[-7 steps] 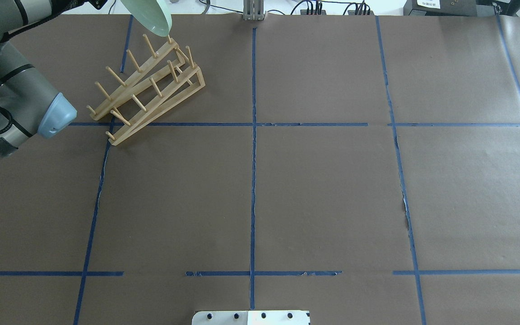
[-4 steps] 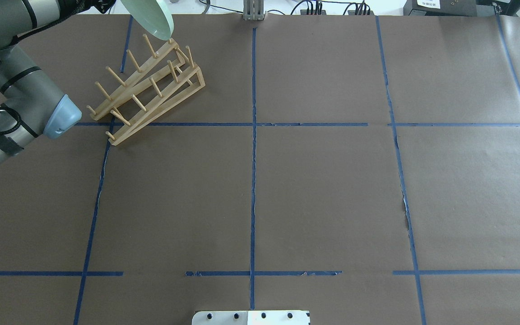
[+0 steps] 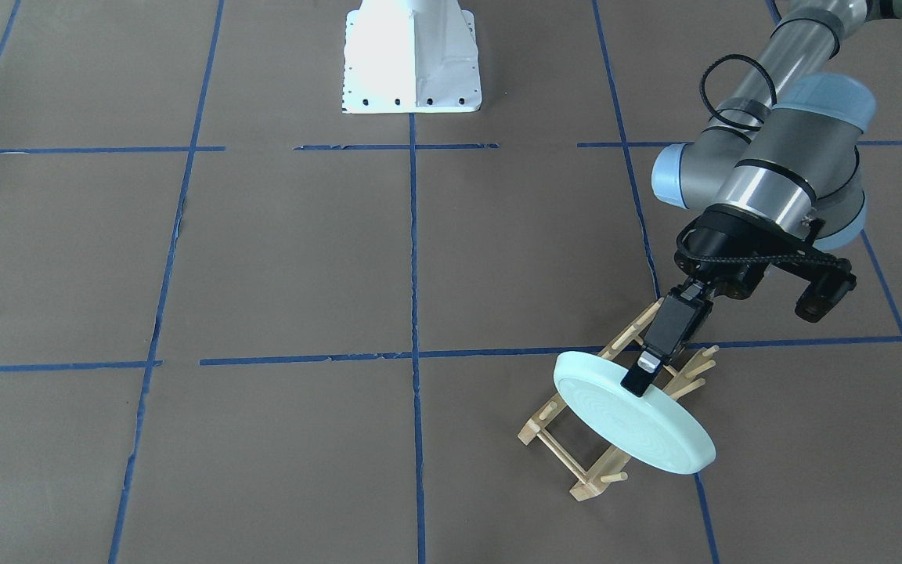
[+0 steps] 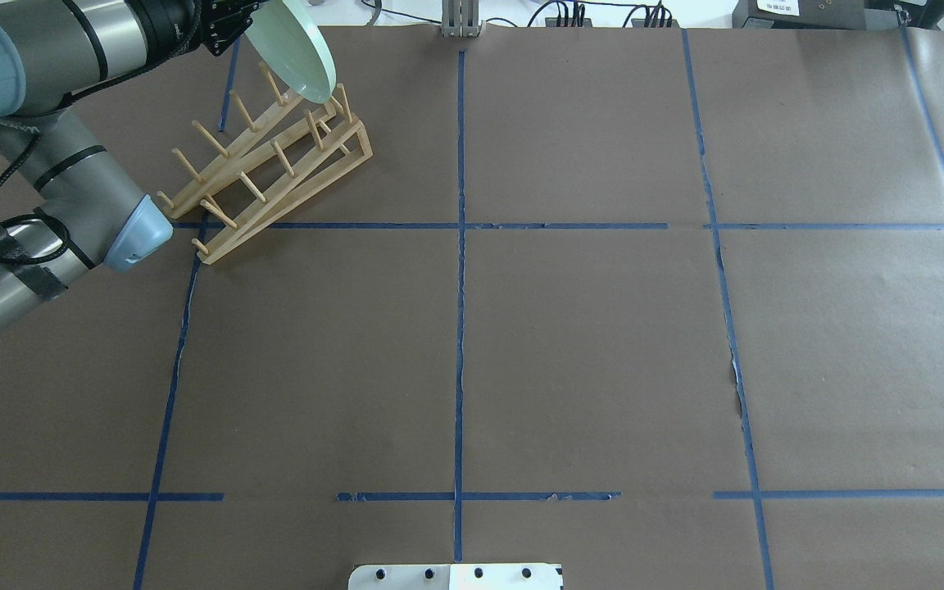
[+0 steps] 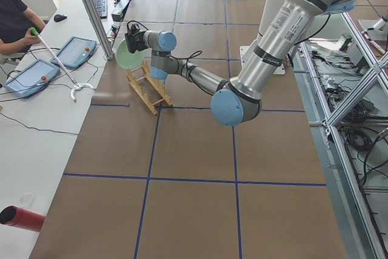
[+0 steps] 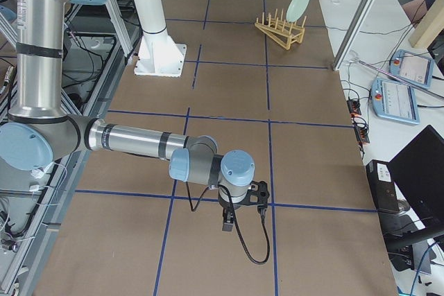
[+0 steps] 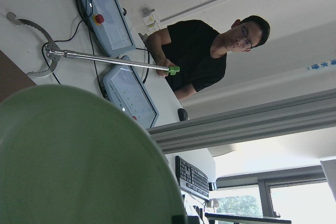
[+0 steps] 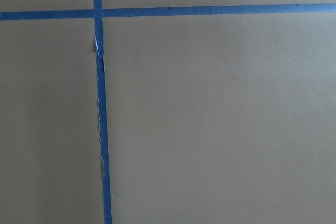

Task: Place plate on rack
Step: 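Lower the upright plate with the left gripper into the rack's slots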

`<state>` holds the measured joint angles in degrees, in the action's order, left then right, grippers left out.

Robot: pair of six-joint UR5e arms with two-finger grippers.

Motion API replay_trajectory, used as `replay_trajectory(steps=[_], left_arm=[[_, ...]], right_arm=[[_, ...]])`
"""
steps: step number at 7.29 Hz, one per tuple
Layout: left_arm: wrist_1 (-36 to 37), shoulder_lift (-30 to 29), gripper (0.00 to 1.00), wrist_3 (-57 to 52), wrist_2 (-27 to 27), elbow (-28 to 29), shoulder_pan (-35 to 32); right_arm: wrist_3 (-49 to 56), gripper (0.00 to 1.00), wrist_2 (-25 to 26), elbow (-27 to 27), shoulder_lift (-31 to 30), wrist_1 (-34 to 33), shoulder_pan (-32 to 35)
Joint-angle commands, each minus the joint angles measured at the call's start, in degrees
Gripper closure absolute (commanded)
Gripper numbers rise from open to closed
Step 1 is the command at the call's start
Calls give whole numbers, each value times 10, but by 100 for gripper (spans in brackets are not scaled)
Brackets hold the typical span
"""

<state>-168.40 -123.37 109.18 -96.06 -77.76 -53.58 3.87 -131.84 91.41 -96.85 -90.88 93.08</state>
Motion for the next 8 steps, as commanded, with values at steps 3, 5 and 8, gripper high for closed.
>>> replay_trajectory(steps=[3,5,8], left_arm=[[-1,-1,100,-32,-1,18,15],[0,-1,100,-33,-1,24,16],[0,-2,100,-35,2,32,24]], right_arm=[[0,0,0,0,0,0,0],[0,0,0,0,0,0,0],[0,0,0,0,0,0,0]])
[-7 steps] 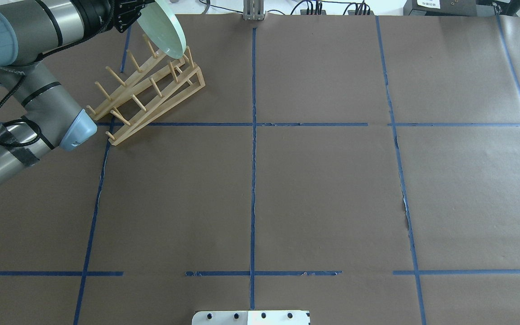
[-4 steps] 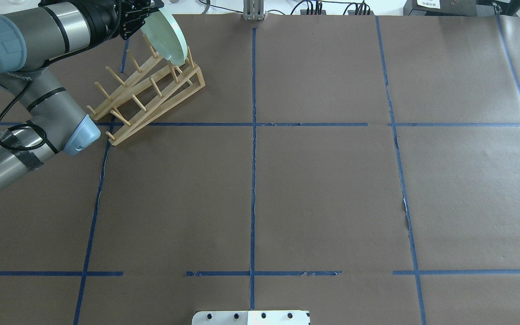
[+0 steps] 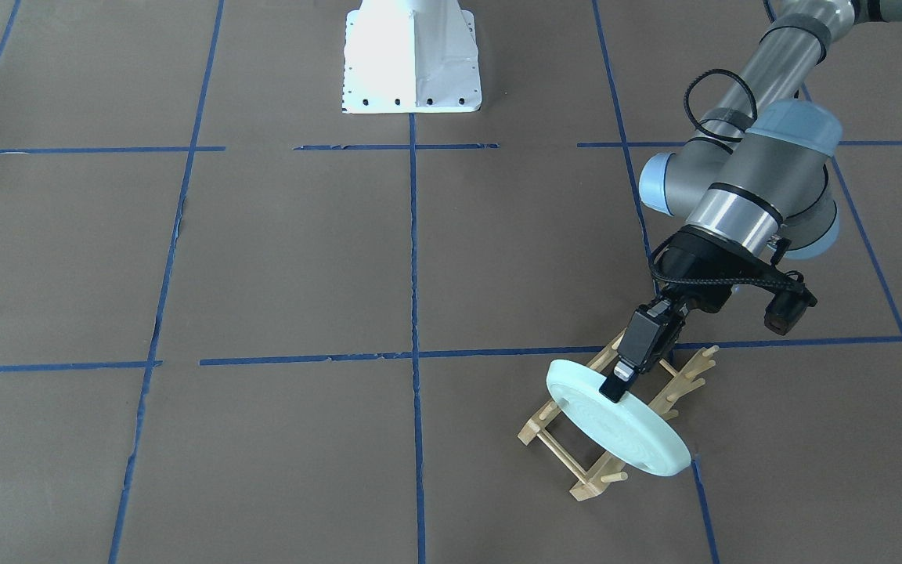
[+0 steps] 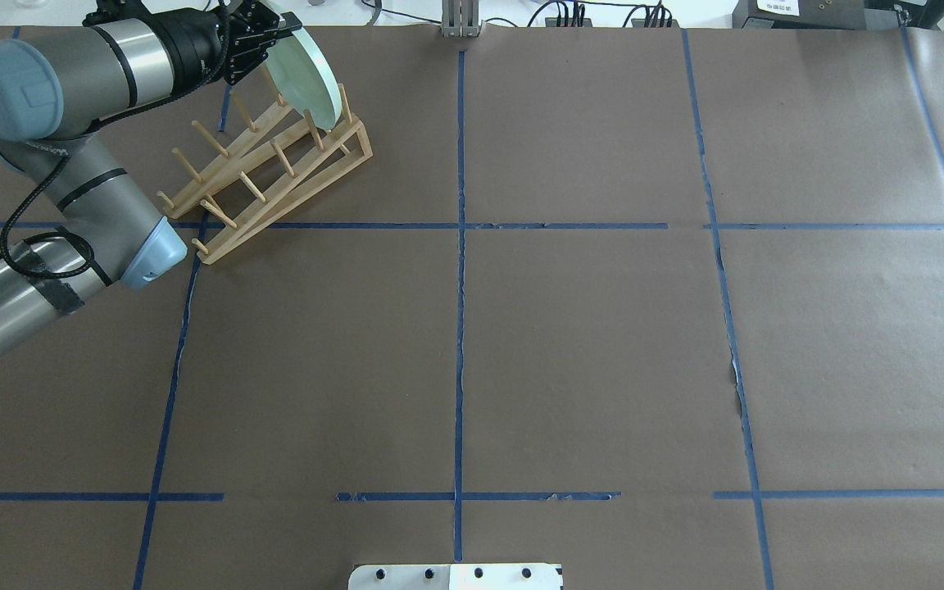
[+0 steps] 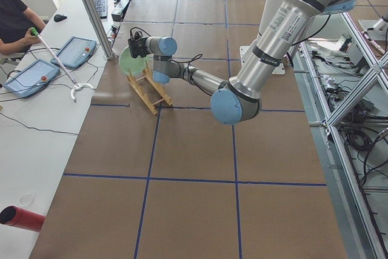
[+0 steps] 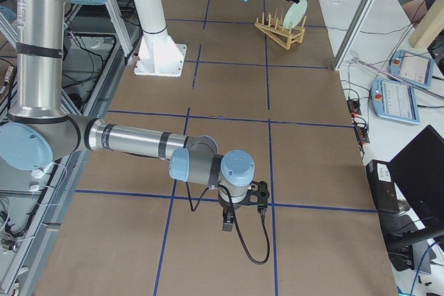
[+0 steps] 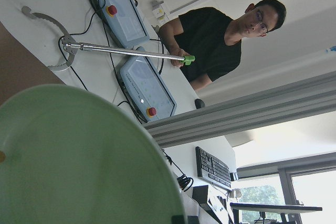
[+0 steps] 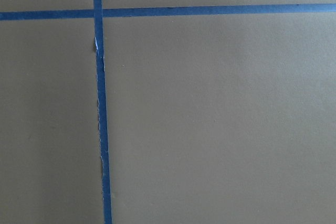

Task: Place plate on rack
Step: 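Lower the upright plate with the left gripper into the rack's slots, then open the left gripper and withdraw it away from the plate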

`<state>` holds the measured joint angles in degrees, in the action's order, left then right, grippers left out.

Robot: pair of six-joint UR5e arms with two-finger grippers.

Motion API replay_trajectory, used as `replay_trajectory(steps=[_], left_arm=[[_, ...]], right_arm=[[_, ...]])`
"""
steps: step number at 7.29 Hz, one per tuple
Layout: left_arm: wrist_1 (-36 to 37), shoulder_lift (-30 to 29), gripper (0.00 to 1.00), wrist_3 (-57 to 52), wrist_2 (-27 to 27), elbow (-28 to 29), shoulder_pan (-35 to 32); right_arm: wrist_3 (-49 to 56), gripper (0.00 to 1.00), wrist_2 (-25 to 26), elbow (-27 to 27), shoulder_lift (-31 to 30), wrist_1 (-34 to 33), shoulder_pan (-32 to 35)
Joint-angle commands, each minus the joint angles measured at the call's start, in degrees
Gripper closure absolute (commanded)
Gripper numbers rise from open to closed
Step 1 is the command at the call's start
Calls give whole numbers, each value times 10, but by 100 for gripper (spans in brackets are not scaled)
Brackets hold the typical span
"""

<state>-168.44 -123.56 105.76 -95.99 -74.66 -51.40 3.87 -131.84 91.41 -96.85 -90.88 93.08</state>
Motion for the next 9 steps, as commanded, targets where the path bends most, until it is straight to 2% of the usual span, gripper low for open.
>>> replay_trajectory(steps=[1,2,3,5,6,8,9], left_arm=[[0,0,66,-1,1,1,4],[0,0,40,-2,1,1,4],[1,0,0,-2,2,-1,4],[10,2,0,-5,-5,-32,-17],[63,20,0,-30,-43,-68,-39],[272,52,0,-217,-220,-108,-122],[360,96,0,-339,-263,-143,-150]], right_arm=[[0,0,0,0,0,0,0],[0,0,0,0,0,0,0],[0,0,0,0,0,0,0],[0,0,0,0,0,0,0],[0,0,0,0,0,0,0],[0,0,0,0,0,0,0],[0,0,0,0,0,0,0]])
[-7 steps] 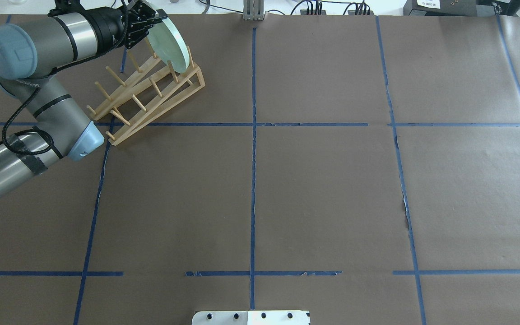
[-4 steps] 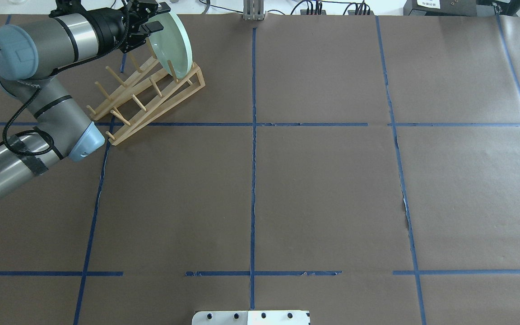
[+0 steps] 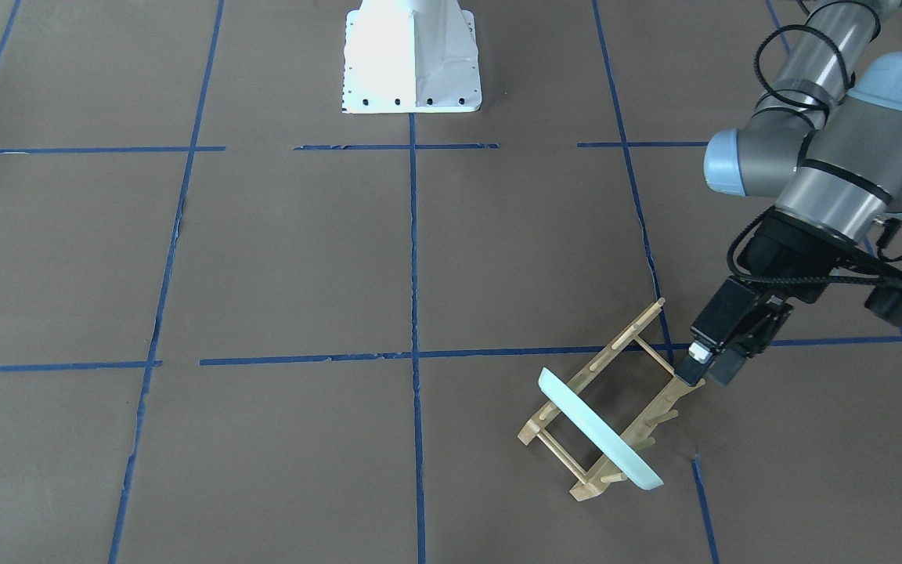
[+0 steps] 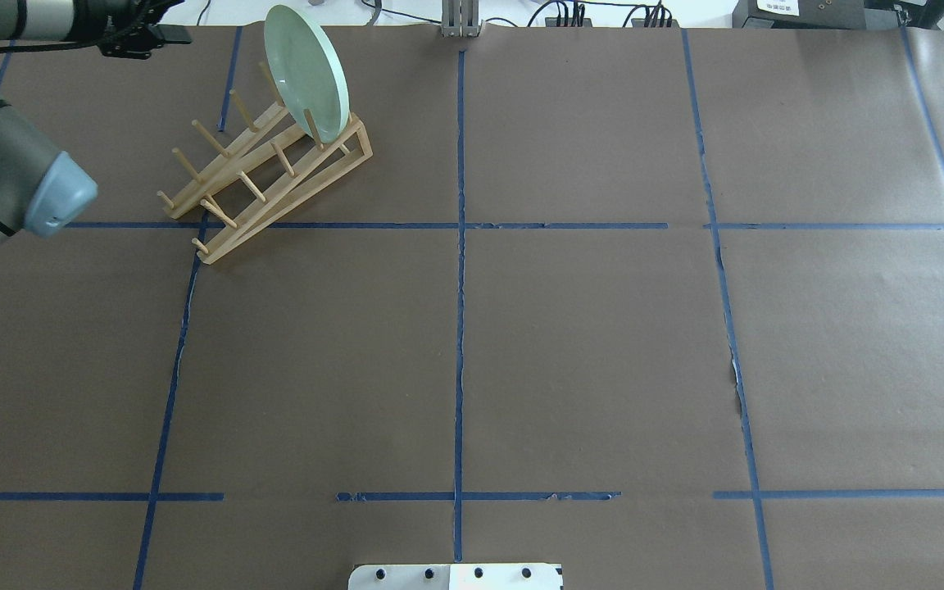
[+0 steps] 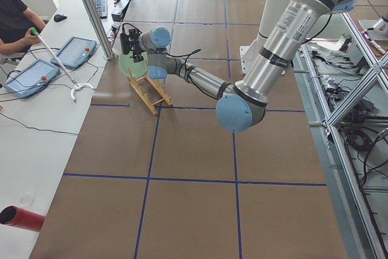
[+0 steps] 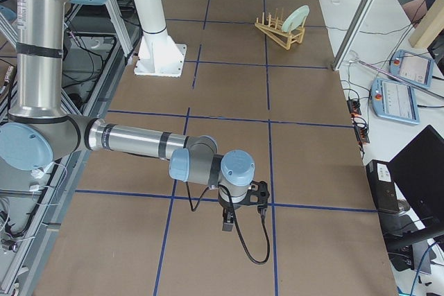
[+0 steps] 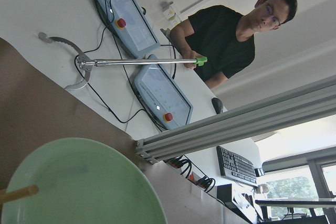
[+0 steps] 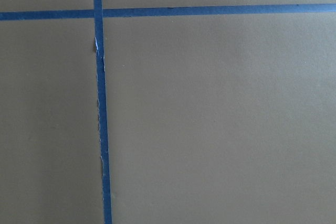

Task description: Place plate on rack

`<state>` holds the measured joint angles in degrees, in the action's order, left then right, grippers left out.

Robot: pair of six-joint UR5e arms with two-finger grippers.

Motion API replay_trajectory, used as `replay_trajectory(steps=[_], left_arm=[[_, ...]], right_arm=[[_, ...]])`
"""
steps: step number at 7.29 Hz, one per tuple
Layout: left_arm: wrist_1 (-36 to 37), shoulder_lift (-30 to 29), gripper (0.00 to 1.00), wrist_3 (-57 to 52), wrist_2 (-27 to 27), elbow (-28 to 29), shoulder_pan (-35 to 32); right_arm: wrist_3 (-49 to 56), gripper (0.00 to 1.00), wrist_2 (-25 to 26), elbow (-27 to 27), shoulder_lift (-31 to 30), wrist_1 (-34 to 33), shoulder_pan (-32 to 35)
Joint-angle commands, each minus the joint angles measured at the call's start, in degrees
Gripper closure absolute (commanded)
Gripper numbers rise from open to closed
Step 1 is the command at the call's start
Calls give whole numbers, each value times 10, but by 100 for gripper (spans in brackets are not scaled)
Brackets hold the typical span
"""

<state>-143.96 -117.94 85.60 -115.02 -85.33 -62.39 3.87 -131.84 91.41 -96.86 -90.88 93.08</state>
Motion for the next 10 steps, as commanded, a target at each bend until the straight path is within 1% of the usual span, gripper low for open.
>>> replay_trajectory(steps=[1,2,3,4,5,6,7,8,9,10], left_arm=[[202,101,0,-305,-96,-63,-72],[289,140,0,-488,-98,-61,-111],[373,160,0,-665,-98,-51,-164],[429,177,0,-809,-113,-35,-228],[501,192,0,-895,-167,-12,-281],[572,221,0,-911,-208,-24,-287],[611,231,0,-911,-250,-32,-289],[618,259,0,-910,-269,-61,-288],[613,304,0,-911,-266,-98,-288],[616,309,0,-908,-257,-92,-287]], right_arm=[[0,0,0,0,0,0,0],[0,0,0,0,0,0,0],[0,0,0,0,0,0,0],[0,0,0,0,0,0,0],[0,0,0,0,1,0,0],[0,0,0,-1,1,0,0],[0,0,0,0,0,0,0],[0,0,0,0,0,0,0],[0,0,0,0,0,0,0],[0,0,0,0,0,0,0]])
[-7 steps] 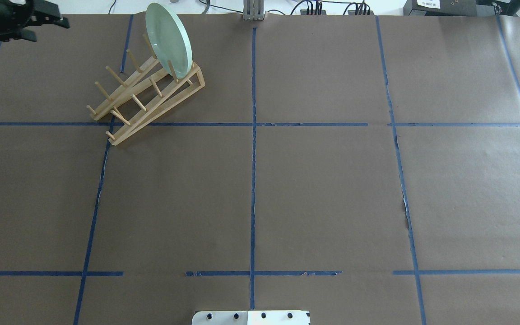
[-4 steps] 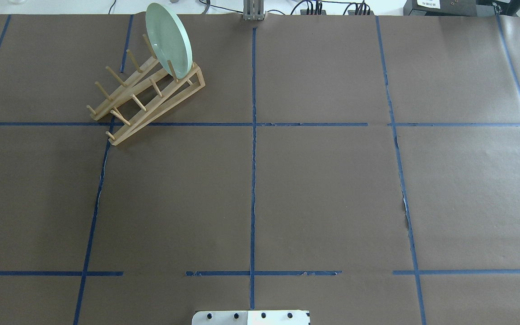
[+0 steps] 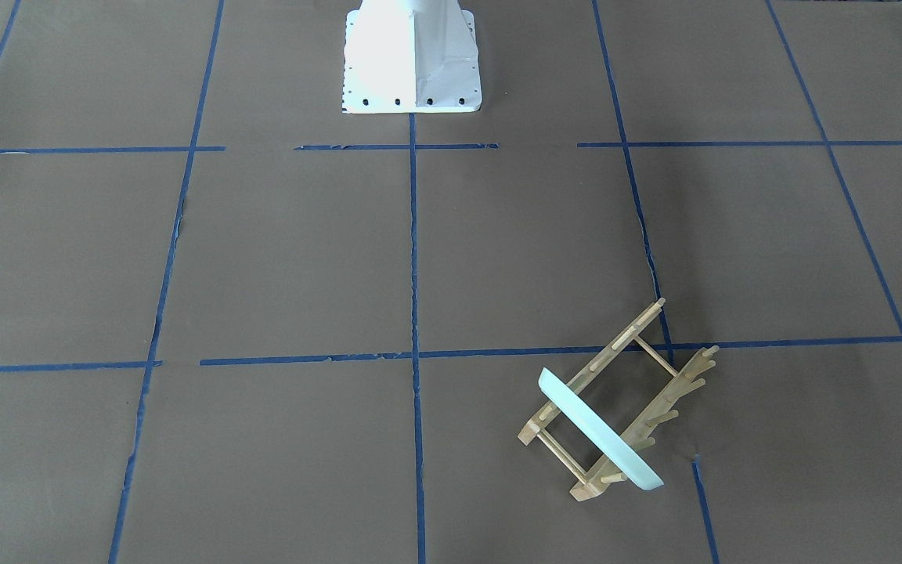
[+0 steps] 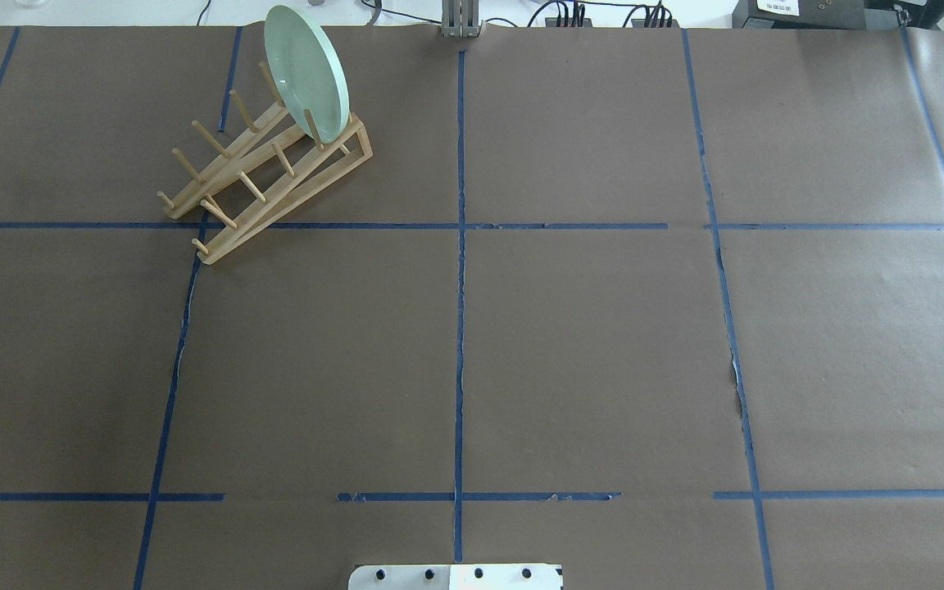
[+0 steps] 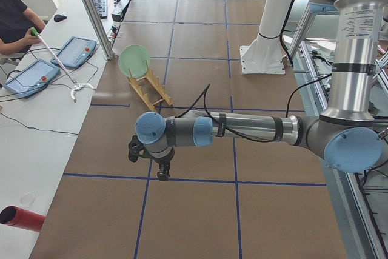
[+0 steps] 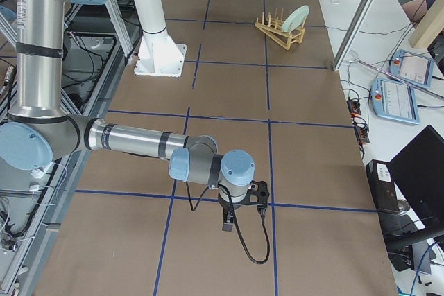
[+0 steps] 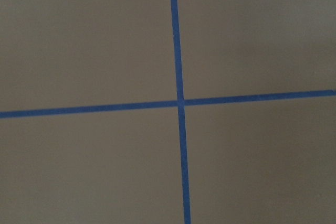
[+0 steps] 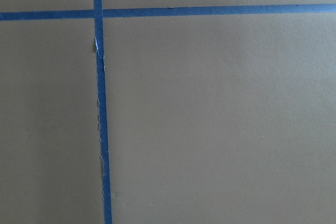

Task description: Place plate on rack

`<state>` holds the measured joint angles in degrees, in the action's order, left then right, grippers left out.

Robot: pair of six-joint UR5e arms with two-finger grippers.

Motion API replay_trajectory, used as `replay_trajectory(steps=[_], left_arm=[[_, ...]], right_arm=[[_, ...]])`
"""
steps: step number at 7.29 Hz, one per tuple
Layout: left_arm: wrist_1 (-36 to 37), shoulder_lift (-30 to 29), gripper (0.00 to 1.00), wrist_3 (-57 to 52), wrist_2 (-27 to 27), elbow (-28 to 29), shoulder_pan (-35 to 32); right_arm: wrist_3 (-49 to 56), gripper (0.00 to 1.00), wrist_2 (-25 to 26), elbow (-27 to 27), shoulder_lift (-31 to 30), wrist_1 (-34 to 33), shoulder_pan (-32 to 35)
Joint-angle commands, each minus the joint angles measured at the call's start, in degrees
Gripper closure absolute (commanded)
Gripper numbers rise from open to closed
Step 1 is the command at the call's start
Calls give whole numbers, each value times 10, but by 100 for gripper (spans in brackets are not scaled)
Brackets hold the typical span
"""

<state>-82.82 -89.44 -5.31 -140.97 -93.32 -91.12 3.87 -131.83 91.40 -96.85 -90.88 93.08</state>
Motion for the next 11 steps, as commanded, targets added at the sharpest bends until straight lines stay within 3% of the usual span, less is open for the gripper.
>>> replay_trajectory(steps=[1,11], left_arm=[[5,23,0,2,16,-14,0],[1,4,0,1,31,-18,-13]], right_arm=[[0,0,0,0,0,0,0],[0,0,0,0,0,0,0]])
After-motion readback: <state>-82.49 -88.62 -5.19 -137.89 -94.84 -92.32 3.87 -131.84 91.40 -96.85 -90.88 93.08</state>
